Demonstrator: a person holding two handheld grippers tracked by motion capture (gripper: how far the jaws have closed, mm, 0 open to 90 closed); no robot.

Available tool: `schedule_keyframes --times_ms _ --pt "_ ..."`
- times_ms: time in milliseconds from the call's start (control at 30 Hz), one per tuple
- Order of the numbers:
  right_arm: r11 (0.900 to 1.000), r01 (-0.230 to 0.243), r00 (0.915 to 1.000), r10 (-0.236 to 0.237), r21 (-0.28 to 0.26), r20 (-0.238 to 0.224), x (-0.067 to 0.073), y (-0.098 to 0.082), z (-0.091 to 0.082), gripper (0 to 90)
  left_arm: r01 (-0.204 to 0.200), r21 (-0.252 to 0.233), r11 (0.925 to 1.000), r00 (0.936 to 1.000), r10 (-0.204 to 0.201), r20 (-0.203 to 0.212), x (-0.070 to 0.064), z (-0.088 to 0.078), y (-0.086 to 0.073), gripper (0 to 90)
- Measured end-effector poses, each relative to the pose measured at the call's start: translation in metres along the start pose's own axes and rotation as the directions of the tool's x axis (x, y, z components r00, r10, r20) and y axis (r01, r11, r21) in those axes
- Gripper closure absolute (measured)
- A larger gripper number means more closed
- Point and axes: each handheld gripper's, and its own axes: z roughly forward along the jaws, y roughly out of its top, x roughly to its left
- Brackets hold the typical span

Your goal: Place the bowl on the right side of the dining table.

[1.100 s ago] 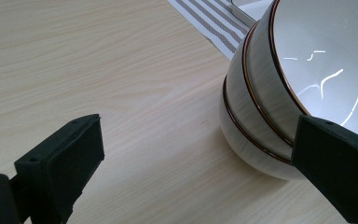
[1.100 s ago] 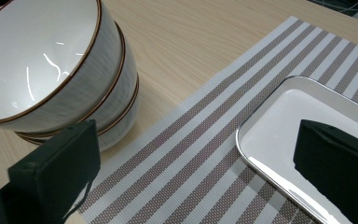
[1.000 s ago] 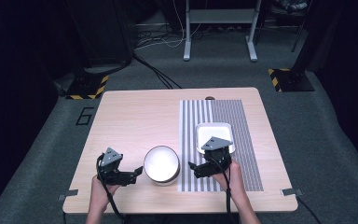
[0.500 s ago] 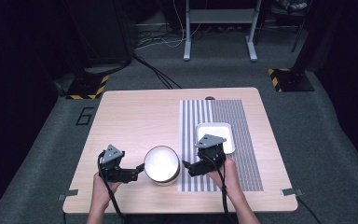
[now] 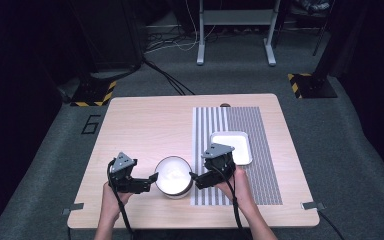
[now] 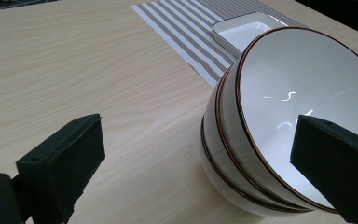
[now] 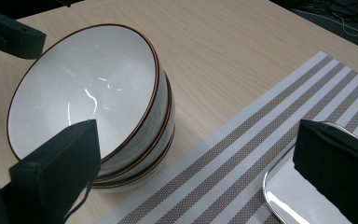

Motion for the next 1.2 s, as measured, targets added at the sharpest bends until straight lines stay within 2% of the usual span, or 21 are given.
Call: schedule_keyframes --times_ms 300,800,900,1133,1200 --pt "1.0 0.009 0.9997 -0.008 0.018 -0.021 0.005 0.002 0.011 0.4 -0.003 0.005 1.0 0.9999 0.003 0.016 -0.002 0.006 0.002 2.8" --pt "0.998 0.025 0.9987 -0.023 0.052 -0.046 0.015 0.005 0.032 3.5 -0.038 0.035 0.9986 0.9986 0.037 0.038 -0.012 0.023 0.003 3.9" --pt "0.998 0.038 0.9981 -0.035 0.053 -0.051 0.017 0.005 0.036 6.0 -0.054 0.051 0.9972 0.9978 0.052 0.041 -0.015 0.026 0.002 4.5" --pt "0.997 0.024 0.9968 -0.018 0.074 -0.078 0.025 0.002 0.05 13.8 -0.066 0.072 0.9952 0.9963 0.062 0.059 -0.018 0.036 -0.005 9.0" --pt "0.996 0.026 0.9973 -0.02 0.085 -0.07 0.027 0.0 0.054 14.7 -0.069 0.078 0.9946 0.9961 0.065 0.06 -0.02 0.038 -0.007 10.8"
